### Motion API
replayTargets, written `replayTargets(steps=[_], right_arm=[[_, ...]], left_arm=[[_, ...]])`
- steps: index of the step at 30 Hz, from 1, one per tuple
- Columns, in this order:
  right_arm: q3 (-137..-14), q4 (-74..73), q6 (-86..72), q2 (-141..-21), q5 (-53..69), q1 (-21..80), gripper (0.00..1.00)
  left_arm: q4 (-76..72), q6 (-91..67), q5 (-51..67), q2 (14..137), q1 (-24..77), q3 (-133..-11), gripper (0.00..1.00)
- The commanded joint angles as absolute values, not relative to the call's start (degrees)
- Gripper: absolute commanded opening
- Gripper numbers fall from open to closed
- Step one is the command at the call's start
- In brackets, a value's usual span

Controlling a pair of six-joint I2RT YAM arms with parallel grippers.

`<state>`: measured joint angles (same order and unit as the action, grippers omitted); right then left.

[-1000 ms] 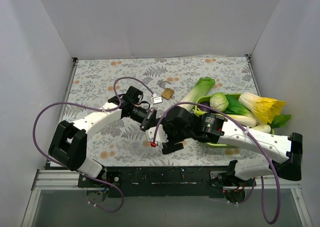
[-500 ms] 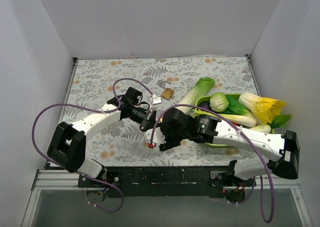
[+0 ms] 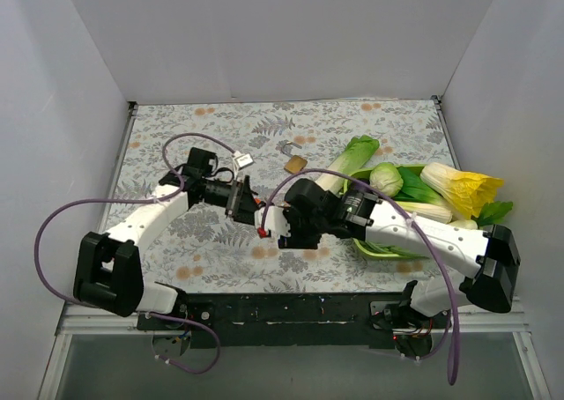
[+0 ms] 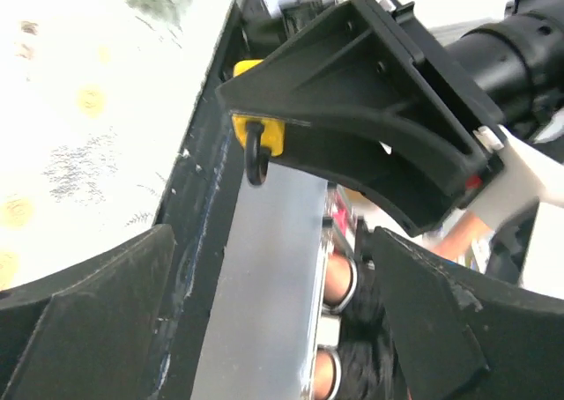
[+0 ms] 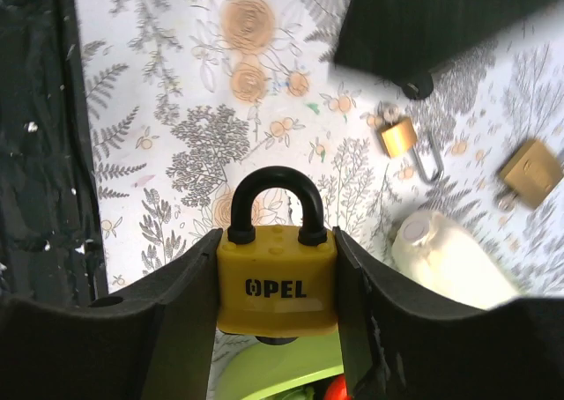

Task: Lock with the key
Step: Place the lock at the center of the board.

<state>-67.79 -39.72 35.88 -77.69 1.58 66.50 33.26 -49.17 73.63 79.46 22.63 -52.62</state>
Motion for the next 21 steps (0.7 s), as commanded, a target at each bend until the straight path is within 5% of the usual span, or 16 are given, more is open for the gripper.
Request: replayTargets(steps=[1,5,12,21], right_arm=[[-74.1,-39.6,21.8,-80.2,5.7,59.9,0.01],[-75.3,-37.3,5.3,-83.7,9.1,54.9,0.01],[-77.4,-33.0,-18.4,-91.5,-2.6,54.8,0.01],[-74.1,-30.4,-36.9,-98.1,-7.6,54.8,0.01]], left_arm=[[32.3,-48.5,72.2,75.3,11.3,-52.9,0.98],[25.8,-55.4,60.8,70.2,2.4,-52.7,0.98],[14.8,-64.6,29.3,60.8,0.1,-53.7,0.98],[13.6,-65.0,20.7,59.0,0.1,-54.1,0.98]])
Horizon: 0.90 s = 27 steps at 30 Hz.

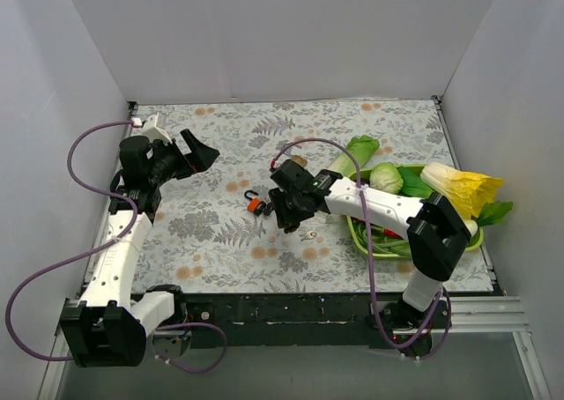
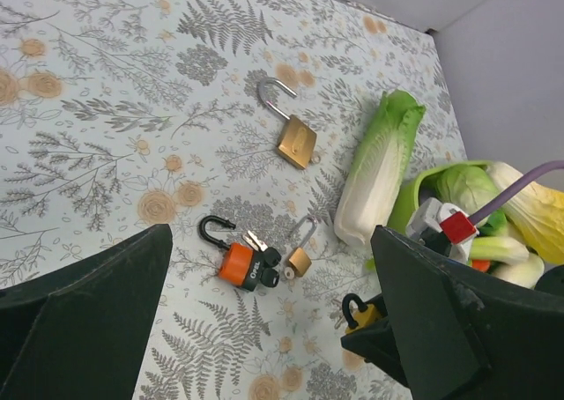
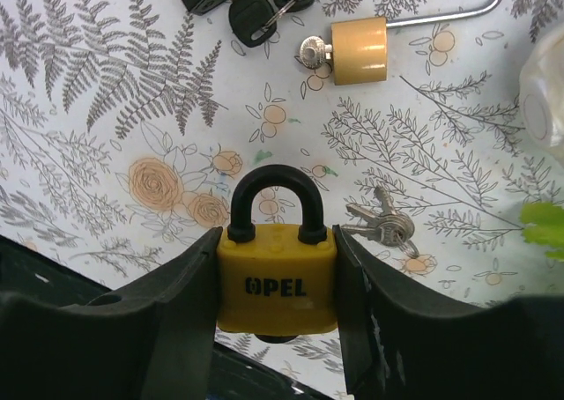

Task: Lock with the key
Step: Place the lock at the center of the board.

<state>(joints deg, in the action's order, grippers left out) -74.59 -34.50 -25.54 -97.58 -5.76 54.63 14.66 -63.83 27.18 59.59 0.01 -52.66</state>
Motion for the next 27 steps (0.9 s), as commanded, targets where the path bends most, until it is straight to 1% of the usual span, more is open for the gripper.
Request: replayTargets(steps=[1,4,11,16,20,24,27], right_arm=[[-73.2,-29.4,-37.9,-98.7,-7.3,54.8,0.01],[-72.2,-28.7,-40.6,-100.6,-5.3,54.8,0.01],[-72.6,-27.6,-41.3,-104.7,-7.9,54.3,0.01],[-72.4,-28.0,-42.1,-106.4,-7.1,54.3,0.01],[-72.2,-28.8,-42.2,-107.3,-9.1,54.3,0.14],[-71.5,-29.2,-41.9,-107.9,-10.1,54.3,0.16],[-71.6,-29.0,-41.8,-108.6,-10.5,54.3,0.23]], left_arm=[[13.4,-64.7,20.7,58.7,0.1,-53.9,0.98],[12.1,-64.3,20.3,58.1,0.1,-53.2,0.98],[10.9,-64.2,20.7,59.8,0.1,-52.2,0.98],[10.1,-63.6,20.9,60.6,0.1,-52.3,0.98],[9.8,-63.5,21.2,61.3,0.1,-52.5,0.98],[9.5,-62.9,21.3,61.5,0.1,-51.8,0.98],[9.9,-62.5,21.5,62.0,0.1,-51.4,0.98]])
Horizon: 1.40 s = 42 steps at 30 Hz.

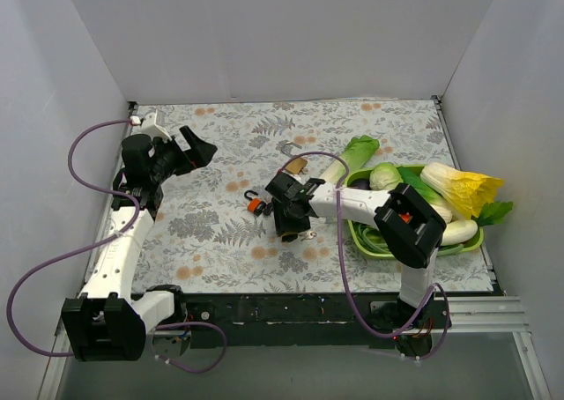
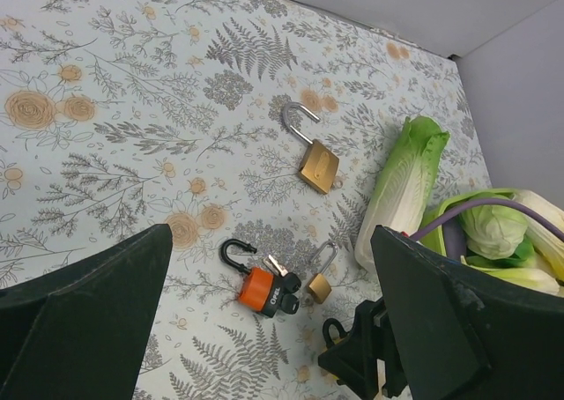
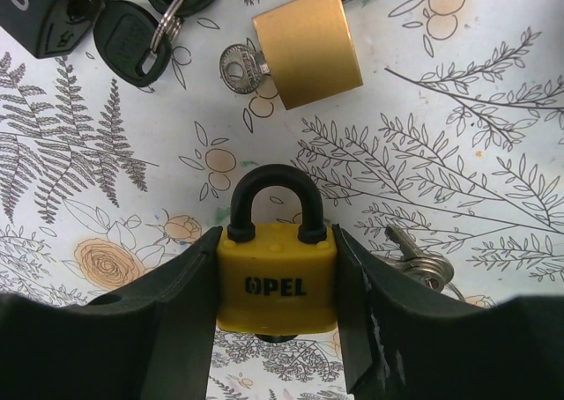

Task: Lock with the key
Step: Place the lock at the center of the board, then pick up the lock from the center of the board.

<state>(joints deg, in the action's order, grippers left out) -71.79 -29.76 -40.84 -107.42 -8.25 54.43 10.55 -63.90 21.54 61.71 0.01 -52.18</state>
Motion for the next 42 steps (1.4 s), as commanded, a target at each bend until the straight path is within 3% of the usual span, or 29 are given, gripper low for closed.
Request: replayTargets(steps=[1,3,10,17,21,28,35,39,42], right_arm=[[-71.7,-28.7,-42.1,-108.8,-10.4,54.3,0.25],[-71.5,-28.3,-42.7,-109.2,-9.8,54.3,0.29],[-70.6,-27.7,-43.5,-109.0,-9.7,54.3,0.64],[-69.1,-28.1,-43.6,-107.7,-10.2,54.2,0.68],[-70.8,-27.8,-41.8,-105.7,-10.1,54.2,0.69],[-72.9,-25.3,-32.8,-98.5,-10.5,51.9,0.77],[-72.3,-18.5,-18.5,-90.2,-0.7,48.3,0.89],[-72.5,-18.5,-11.4,-86.3,-0.4,47.3,0.96],[-72.4,-20.1,-8.8,-84.5,3.7,43.4,0.98]], left_arm=[[10.4,-62.0,21.5,62.3,0.1,-51.6,0.98],[11.7,-61.6,21.9,63.1,0.1,-52.4,0.98],[14.8,-59.9,25.0,65.9,0.1,-54.1,0.98],[15.8,-59.2,28.9,66.4,0.1,-55.1,0.98],[18.9,-50.3,32.2,68.2,0.1,-56.5,0.98],[29.7,-22.1,47.9,74.0,-1.7,-62.0,0.98],[60.3,22.0,56.8,91.6,-1.6,-79.5,0.98],[68.5,43.5,59.1,98.7,0.9,-85.2,0.98],[69.2,49.1,54.2,102.3,5.4,-85.6,0.98]])
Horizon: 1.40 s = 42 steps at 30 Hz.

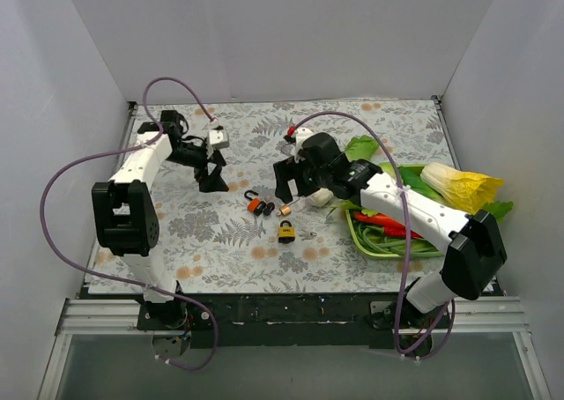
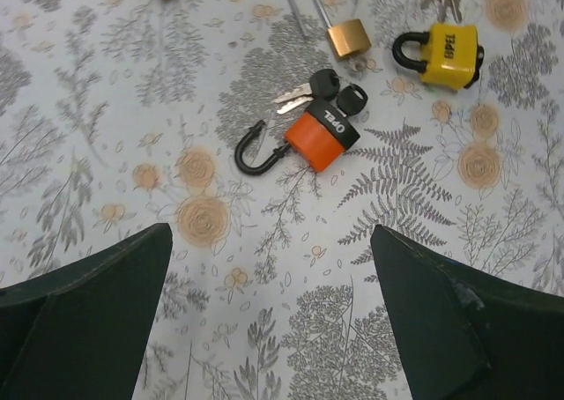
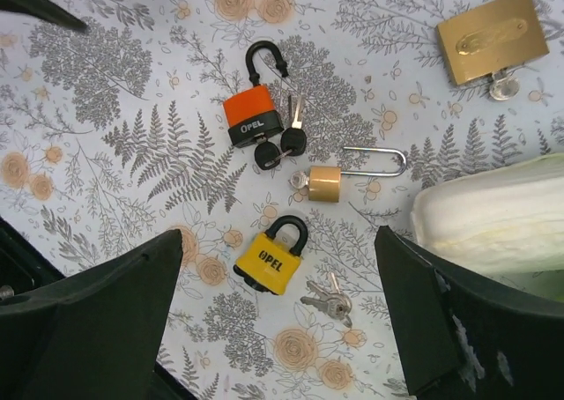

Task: Lock with the key
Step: Pick up the lock from the center of the board.

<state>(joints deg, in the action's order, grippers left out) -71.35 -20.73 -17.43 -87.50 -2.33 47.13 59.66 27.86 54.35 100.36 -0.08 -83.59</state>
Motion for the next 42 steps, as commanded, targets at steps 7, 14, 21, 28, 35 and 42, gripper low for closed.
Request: replayTargets(steps=[7,14,21,28,35,42], right_arm=[[-68.5,-18.9,-8.9,-80.8,28.4,31.9,0.98],[-65.7,-17.6,-10.2,-76.8,36.7,27.4,0.98],[-60.8,-13.6,-14.3,-74.6,41.7,26.0,0.98],[-60.0,-13.8,-15.9,-74.6,42.9,24.6,0.98],[-59.2,-12.6,-17.5,-75.1,44.3,23.7,0.98],[-58.5,-9.4,-22.8,-76.6,40.8,23.6,0.97]], left_arm=[[62.6,54.4,49.0,107.5,13.6,-83.1,0.98],[64.8,60.4,46.1,114.3,18.1,-85.6,0.91],[62.1,61.0,43.9,116.5,19.6,-84.6,0.88],[61.5,61.5,40.9,118.2,19.6,-83.7,0.76],[60.6,59.9,40.5,117.8,19.6,-81.9,0.53],[55.0,43.9,45.3,109.3,20.4,-81.5,0.02]])
